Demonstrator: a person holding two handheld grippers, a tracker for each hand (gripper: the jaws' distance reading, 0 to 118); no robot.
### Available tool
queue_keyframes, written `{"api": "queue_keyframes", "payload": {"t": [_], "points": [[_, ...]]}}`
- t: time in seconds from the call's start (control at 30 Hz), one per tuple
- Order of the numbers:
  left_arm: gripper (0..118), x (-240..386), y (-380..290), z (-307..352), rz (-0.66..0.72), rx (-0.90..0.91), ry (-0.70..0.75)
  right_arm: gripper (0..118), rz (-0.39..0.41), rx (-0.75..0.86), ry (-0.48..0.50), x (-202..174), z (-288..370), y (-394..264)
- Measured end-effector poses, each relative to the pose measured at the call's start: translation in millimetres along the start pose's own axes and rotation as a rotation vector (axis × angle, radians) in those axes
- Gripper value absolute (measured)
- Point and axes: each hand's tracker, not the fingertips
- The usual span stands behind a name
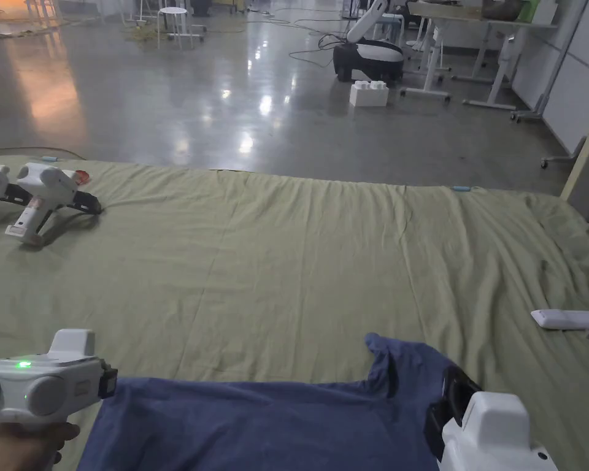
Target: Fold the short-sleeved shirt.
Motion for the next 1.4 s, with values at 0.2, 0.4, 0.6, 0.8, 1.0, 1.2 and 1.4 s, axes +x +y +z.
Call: {"api": "queue_keyframes", "payload": {"t": [0.2, 0.4, 0.6, 0.8, 1.0, 1.2, 1.4], "points": [[85, -8, 9, -53, 0.007, -0.149, -0.026, 0, 0.021, -0.058, -0.035, 10, -8, -10], [71, 6, 2, -68, -0.043, -0.195, 0.006, 0, 0.021, -0.126, -0.064, 26, -18, -23], [3, 19, 5, -62, -0.106, -0.134, -0.037, 3, -0.038, -0.268, -0.079, 56, -56, -30], [1, 21, 2, -51, -0.112, -0.102, -0.031, 71, -0.076, -0.587, -0.029, 104, -152, -31], [0, 28, 0, -16, -0.085, -0.018, -0.038, 76, 0.073, -0.768, 0.057, 115, -235, -45], [0, 33, -3, 7, -0.06, 0.028, -0.039, 53, 0.031, -0.888, 0.063, 110, -266, -70], [0, 36, -5, 20, -0.039, 0.057, -0.035, 2, 0.035, -0.849, 0.092, 98, -251, -58]]}}
